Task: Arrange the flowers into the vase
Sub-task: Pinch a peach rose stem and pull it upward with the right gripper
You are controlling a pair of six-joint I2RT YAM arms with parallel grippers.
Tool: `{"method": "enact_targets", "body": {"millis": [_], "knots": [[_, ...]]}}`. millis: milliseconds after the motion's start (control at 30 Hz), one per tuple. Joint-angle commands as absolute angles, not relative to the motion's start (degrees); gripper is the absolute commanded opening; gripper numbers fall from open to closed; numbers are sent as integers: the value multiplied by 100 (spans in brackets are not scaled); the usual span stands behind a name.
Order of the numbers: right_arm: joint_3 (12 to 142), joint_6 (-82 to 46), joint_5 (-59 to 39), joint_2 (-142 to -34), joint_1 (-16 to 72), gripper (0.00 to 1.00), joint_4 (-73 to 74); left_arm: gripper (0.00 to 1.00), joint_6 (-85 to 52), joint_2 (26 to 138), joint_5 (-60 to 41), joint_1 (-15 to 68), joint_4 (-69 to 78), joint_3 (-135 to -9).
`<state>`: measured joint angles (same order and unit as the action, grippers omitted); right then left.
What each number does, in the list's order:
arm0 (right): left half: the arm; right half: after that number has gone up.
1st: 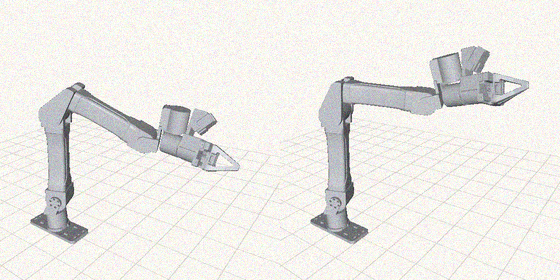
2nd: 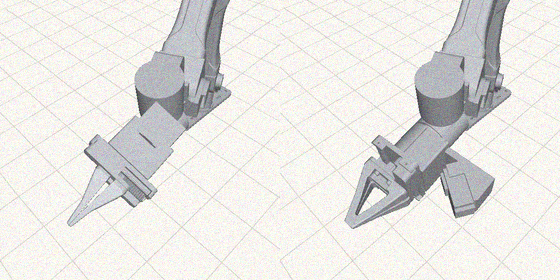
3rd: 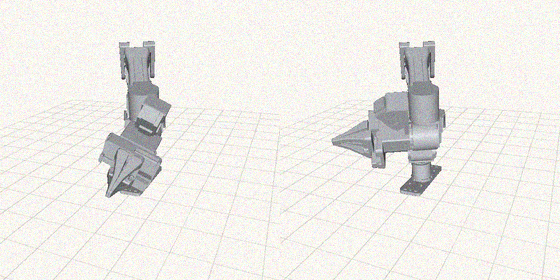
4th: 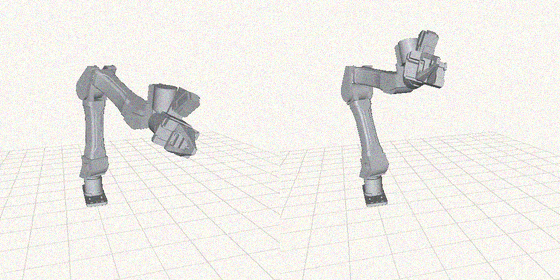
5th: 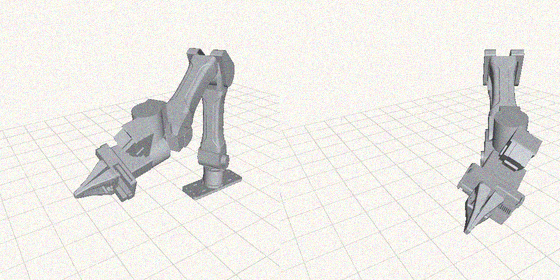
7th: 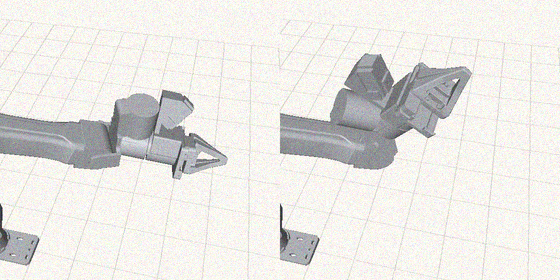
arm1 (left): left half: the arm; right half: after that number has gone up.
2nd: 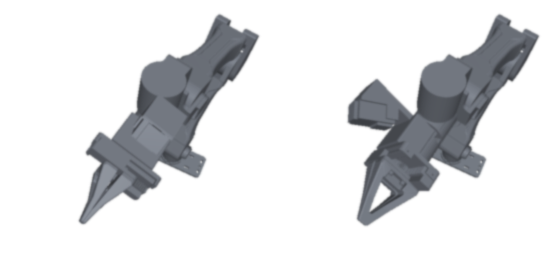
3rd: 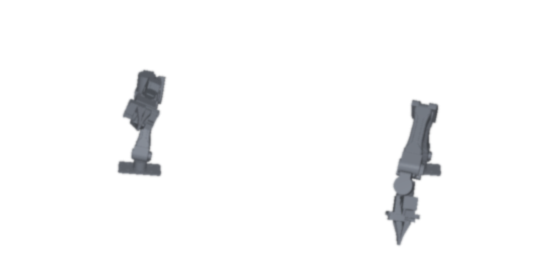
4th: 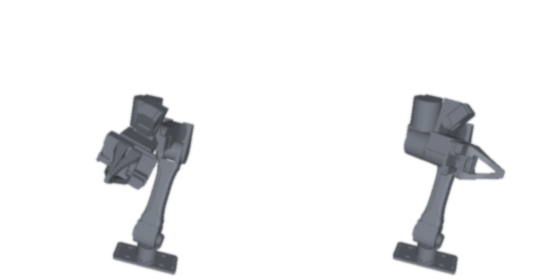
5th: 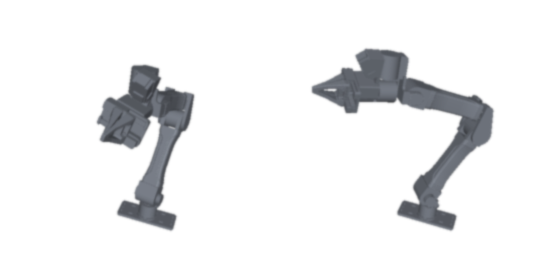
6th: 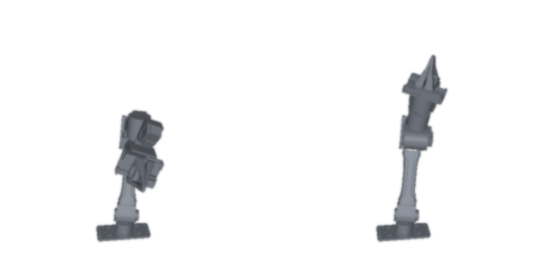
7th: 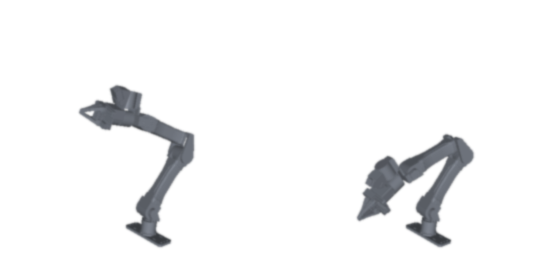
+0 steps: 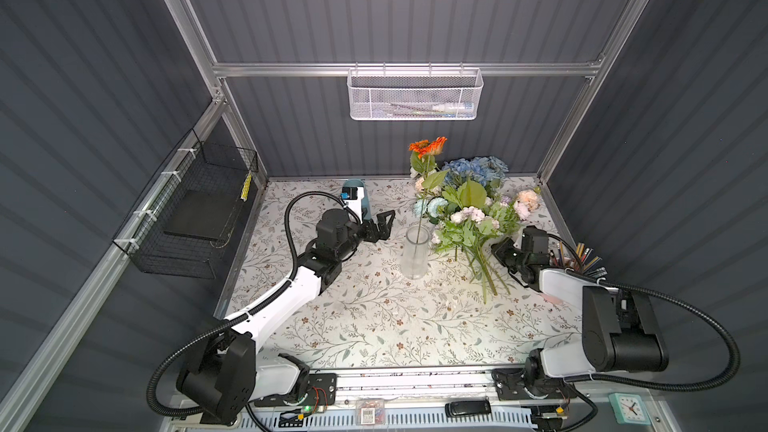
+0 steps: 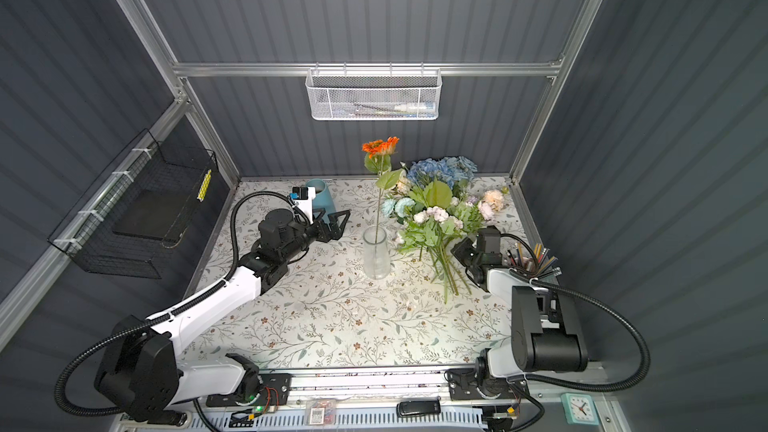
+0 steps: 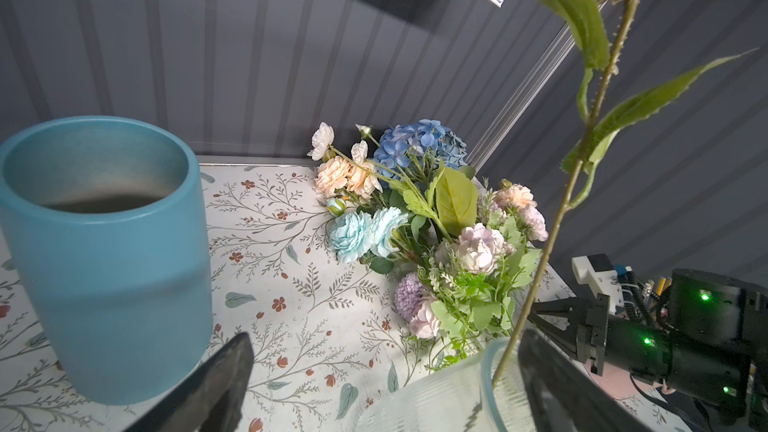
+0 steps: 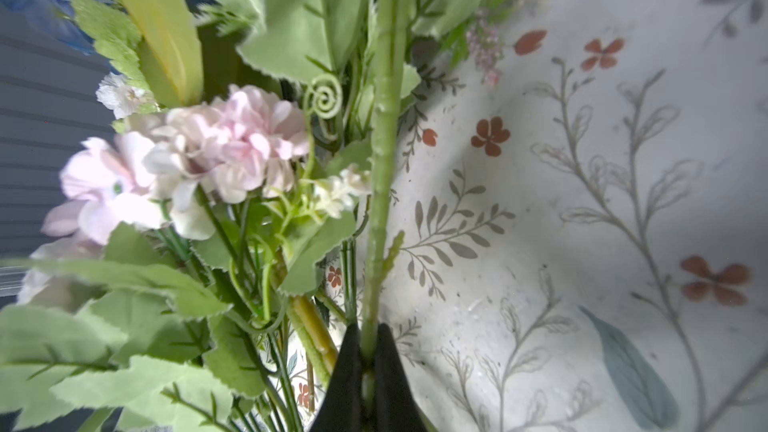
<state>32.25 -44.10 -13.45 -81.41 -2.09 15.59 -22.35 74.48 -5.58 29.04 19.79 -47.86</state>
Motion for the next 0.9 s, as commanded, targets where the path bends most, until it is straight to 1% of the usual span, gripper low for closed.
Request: {"method": "enact_targets", "body": {"millis": [0, 200, 300, 433, 567, 700, 867], "knots": [[3251, -4023, -1071, -7787, -246, 0, 1179, 99, -2303, 7392, -642, 2865, 2205, -4717], [3362, -3233, -318, -6995, -246, 0, 433, 99, -2366, 7432, -606, 2861, 2275, -4701], [3379, -2786, -224, -6696, -244, 0, 383, 99, -2413, 7475, -641, 2856, 2344, -4706], [3579, -2330, -452, -6451, -243, 0, 251, 99, -2443, 7509, -683, 2835, 2391, -4737], [3905, -2040, -403, -6010, -239, 0, -11, 99, -2543, 7506, -768, 2747, 2467, -4738], [4145, -1770, -593, -5646, -237, 0, -84, 99, -2575, 7420, -817, 2666, 2487, -4702], [4680, -1773, -1567, -5259, -213, 0, -388, 99, -2738, 7297, -959, 2379, 2534, -4581]]}}
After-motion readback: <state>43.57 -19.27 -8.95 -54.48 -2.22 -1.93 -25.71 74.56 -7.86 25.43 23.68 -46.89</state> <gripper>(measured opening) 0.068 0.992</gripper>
